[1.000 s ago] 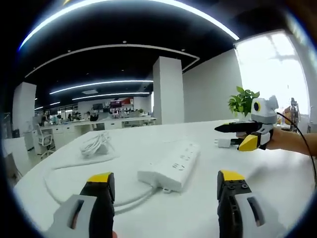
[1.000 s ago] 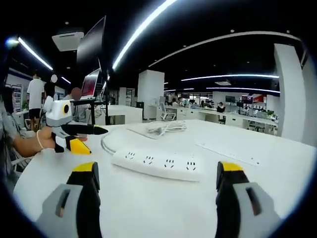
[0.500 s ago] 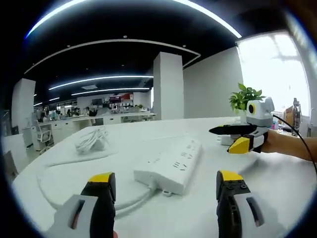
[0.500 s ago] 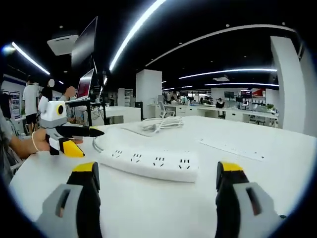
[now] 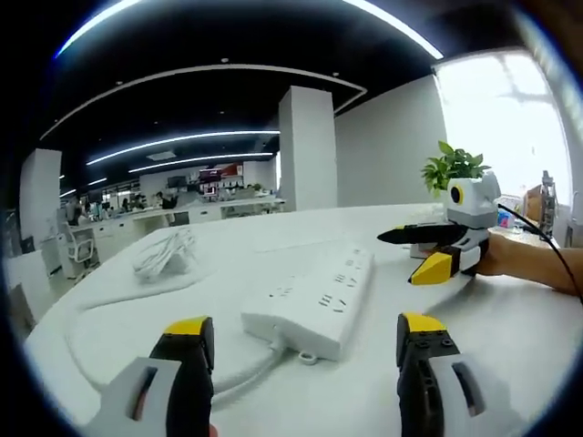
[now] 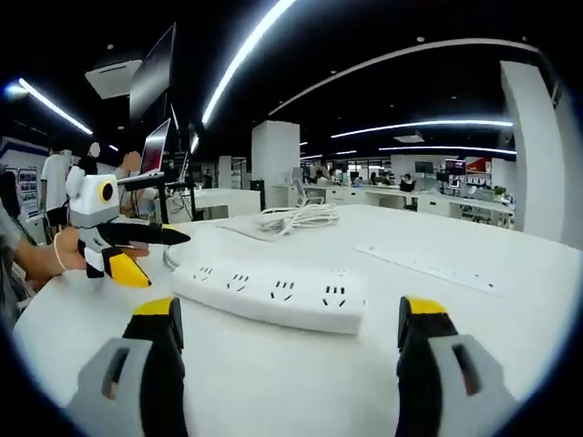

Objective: Straighten the power strip on the desk, plug the charger into it

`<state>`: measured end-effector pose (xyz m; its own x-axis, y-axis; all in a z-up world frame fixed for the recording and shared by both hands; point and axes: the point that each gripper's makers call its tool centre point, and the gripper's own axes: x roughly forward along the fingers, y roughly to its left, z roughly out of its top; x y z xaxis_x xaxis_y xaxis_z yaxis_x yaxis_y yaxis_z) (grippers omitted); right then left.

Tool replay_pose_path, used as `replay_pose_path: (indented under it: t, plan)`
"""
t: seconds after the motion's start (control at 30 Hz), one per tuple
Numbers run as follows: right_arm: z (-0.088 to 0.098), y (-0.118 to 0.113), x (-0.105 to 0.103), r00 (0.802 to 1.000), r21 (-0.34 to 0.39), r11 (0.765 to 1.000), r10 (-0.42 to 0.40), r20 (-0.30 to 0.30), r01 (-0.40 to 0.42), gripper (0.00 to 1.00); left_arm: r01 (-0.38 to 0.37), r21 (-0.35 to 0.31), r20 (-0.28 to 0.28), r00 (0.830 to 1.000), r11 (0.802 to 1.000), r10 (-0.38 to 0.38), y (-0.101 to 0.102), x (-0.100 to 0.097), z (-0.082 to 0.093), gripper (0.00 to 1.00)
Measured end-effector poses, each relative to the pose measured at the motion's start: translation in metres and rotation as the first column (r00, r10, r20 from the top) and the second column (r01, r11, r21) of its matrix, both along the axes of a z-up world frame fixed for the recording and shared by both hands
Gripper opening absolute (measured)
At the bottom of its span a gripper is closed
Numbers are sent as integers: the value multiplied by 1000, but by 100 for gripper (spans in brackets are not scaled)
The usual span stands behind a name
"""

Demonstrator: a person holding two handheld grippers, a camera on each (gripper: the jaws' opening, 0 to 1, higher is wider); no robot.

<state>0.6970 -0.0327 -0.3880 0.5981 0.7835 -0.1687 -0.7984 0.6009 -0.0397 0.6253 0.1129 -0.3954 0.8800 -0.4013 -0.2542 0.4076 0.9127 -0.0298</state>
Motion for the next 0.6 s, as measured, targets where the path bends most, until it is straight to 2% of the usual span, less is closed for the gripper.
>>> replay_pose_path:
  t: [0.27,0.6]
  plan:
    - [-7,8,4,999,-40,999,32,-8,-33,99,15,-11,-46,999,1000,-15,-3,4,-10,83]
    - [-9,12,4,998,-13,999,43,-43,-43,98,69,1,-45,997,998,-69,-13,4,-12,77]
